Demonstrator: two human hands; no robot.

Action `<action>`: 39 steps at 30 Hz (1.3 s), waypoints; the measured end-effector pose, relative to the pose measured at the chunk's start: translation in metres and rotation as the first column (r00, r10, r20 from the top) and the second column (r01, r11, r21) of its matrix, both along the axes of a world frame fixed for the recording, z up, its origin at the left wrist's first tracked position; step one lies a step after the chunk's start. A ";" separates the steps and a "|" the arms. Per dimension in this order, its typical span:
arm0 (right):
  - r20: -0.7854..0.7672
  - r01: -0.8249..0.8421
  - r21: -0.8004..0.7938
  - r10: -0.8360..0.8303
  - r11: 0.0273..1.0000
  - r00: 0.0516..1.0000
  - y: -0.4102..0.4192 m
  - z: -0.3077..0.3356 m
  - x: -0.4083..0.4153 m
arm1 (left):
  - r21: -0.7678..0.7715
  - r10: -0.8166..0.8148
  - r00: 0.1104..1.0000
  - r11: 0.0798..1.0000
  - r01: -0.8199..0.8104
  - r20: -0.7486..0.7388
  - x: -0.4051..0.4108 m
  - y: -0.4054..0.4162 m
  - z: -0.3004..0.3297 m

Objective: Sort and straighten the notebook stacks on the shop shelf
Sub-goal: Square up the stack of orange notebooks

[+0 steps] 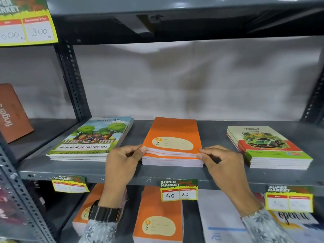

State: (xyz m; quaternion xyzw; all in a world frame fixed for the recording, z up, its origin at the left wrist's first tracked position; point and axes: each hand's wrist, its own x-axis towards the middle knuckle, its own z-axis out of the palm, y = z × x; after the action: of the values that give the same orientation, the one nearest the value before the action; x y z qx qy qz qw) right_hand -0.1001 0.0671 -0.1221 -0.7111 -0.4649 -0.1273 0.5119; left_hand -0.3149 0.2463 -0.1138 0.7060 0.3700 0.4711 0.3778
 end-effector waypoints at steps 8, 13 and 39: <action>0.016 0.017 0.036 -0.017 0.999 1.000 -0.002 -0.004 0.002 | 0.085 -0.034 0.999 0.996 0.034 0.005 -0.006 -0.004 -0.003; 0.014 0.002 0.053 -0.003 0.999 1.000 -0.003 -0.003 0.002 | 0.131 -0.014 1.000 0.991 0.017 -0.023 -0.007 -0.003 -0.007; -0.011 -0.017 -0.021 0.017 1.000 1.000 -0.004 -0.002 0.005 | 0.171 -0.033 0.999 0.985 0.037 -0.028 -0.007 -0.011 -0.006</action>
State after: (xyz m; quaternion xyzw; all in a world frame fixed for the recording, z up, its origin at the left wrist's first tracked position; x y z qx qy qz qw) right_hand -0.0952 0.0628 -0.1244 -0.7132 -0.4694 -0.1141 0.5079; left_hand -0.3220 0.2351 -0.1196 0.7480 0.3204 0.4857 0.3192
